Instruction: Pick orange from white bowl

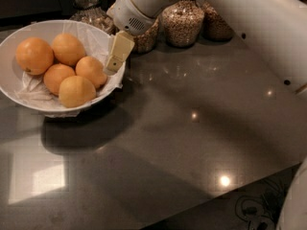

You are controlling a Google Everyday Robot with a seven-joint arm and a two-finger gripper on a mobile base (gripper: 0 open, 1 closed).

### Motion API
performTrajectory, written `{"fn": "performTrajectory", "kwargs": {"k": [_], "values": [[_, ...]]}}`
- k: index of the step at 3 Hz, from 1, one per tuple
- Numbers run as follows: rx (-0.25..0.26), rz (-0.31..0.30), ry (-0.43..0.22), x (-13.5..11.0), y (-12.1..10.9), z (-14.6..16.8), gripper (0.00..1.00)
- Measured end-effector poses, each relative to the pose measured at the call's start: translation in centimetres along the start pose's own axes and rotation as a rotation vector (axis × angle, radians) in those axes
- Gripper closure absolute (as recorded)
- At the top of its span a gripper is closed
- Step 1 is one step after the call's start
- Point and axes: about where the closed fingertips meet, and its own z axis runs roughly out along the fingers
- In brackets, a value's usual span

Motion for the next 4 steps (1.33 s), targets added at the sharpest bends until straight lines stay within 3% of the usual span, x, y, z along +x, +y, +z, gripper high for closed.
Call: {"fn": "performTrajectory", "kwargs": {"k": [1, 3, 4], "values": [[0.003, -0.082, -0.045, -3.1, -0.5, 1.4, 0.0], [-0.037, -0.262, -0.163, -11.9, -1.6, 5.2, 0.0], [-0.06, -0.317, -0.198, -14.4, -2.0, 6.9, 0.0]]}}
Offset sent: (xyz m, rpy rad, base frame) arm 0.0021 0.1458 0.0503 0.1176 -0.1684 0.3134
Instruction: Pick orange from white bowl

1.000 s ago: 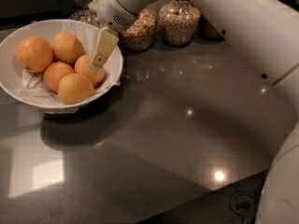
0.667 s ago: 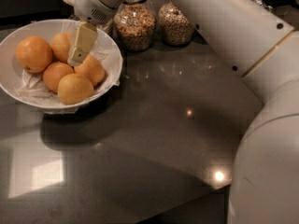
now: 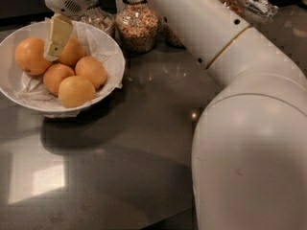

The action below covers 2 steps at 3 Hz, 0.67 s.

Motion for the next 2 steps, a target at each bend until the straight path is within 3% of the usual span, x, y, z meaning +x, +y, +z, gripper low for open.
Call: {"fn": "performTrajectory", "kwargs": {"k": [2], "values": [[-0.021, 0.022, -0.03, 0.2, 0.3, 1.7, 0.0]]}}
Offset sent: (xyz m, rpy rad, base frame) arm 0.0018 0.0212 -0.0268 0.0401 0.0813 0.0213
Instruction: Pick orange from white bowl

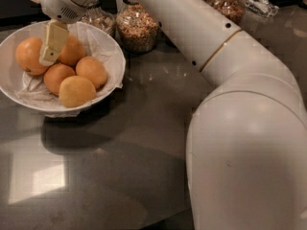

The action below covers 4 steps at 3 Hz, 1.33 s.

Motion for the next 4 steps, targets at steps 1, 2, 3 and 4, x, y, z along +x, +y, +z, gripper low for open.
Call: {"fn": "performTrajectory", "kwargs": {"k": [1, 2, 3, 4], "values": [[-0.026, 0.034, -0.035, 0.0, 0.4, 1.9, 0.0], [-0.046, 0.052, -0.024, -0.2, 0.7, 2.5, 0.05], [-0.063, 0.076, 0.024, -0.8, 1.5, 1.7, 0.09], [-0.074, 0.089, 0.05, -1.1, 2.1, 1.5, 0.09]]}}
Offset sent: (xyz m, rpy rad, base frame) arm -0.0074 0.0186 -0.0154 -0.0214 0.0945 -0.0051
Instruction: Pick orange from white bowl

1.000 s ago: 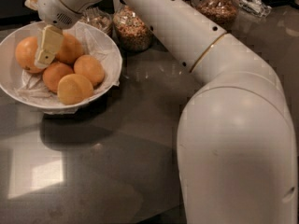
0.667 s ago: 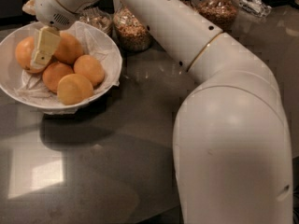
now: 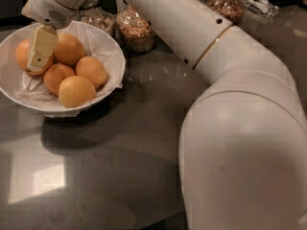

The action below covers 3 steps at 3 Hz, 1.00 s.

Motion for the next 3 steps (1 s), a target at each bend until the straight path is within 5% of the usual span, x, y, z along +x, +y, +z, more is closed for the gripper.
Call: {"fn": "performTrajectory", "kwargs": {"k": [3], "values": [[-0.03, 0.035, 0.011, 1.4, -0.2, 2.1, 0.13]]}}
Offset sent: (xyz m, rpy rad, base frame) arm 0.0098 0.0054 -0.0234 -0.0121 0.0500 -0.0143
